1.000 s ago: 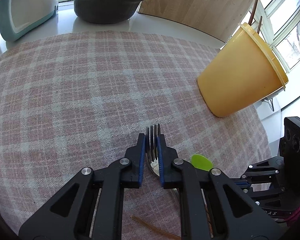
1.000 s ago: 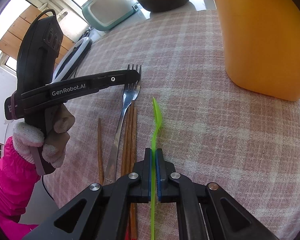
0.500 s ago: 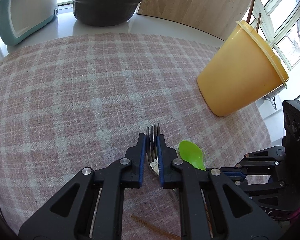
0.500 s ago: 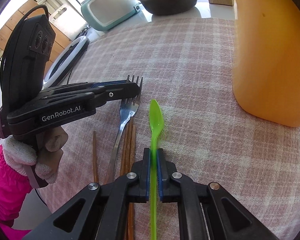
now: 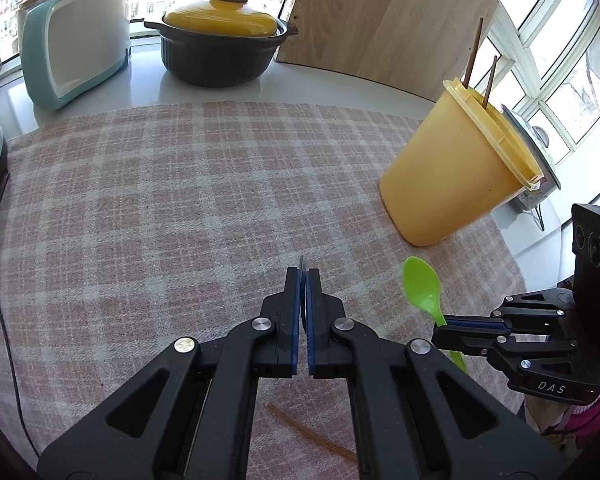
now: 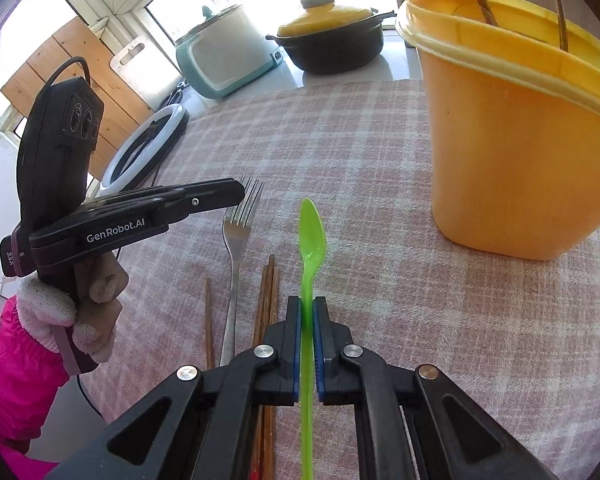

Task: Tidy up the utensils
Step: 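Lift green spoon and fork and carry both over the yellow container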

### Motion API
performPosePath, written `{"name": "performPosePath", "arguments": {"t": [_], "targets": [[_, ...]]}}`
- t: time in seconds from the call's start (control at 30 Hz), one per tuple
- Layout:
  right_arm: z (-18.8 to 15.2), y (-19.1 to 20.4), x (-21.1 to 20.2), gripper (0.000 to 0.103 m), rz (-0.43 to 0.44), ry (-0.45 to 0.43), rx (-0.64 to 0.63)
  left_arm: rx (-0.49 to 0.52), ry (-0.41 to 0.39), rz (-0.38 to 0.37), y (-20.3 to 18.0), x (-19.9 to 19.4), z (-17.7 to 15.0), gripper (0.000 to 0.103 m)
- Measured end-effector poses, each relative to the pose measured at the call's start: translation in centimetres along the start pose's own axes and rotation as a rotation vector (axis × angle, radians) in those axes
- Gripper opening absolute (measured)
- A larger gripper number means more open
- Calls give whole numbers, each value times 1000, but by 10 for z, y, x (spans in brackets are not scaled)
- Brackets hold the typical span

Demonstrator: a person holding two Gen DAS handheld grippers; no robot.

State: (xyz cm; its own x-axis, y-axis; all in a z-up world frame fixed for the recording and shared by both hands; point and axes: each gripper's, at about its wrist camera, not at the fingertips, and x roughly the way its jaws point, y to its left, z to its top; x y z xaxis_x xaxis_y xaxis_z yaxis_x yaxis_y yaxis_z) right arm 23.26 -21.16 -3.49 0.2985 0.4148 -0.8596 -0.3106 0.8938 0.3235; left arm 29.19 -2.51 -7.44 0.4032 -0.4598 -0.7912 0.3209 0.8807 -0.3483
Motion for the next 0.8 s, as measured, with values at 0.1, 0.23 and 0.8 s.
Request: {"name": "performPosePath", "arguments": {"t": [0.1,0.23,0.8], "targets": [[1,-1,-17,3,-1,-39,4,-12,-32,-10,1,-17,2,0],[2,-4,-41,3,2,-98,18,0,-94,-19,-5,-46,7,0],[18,-10,-102,3,-18,-262,23,83,-239,-24,-39,-104,28,1]]}}
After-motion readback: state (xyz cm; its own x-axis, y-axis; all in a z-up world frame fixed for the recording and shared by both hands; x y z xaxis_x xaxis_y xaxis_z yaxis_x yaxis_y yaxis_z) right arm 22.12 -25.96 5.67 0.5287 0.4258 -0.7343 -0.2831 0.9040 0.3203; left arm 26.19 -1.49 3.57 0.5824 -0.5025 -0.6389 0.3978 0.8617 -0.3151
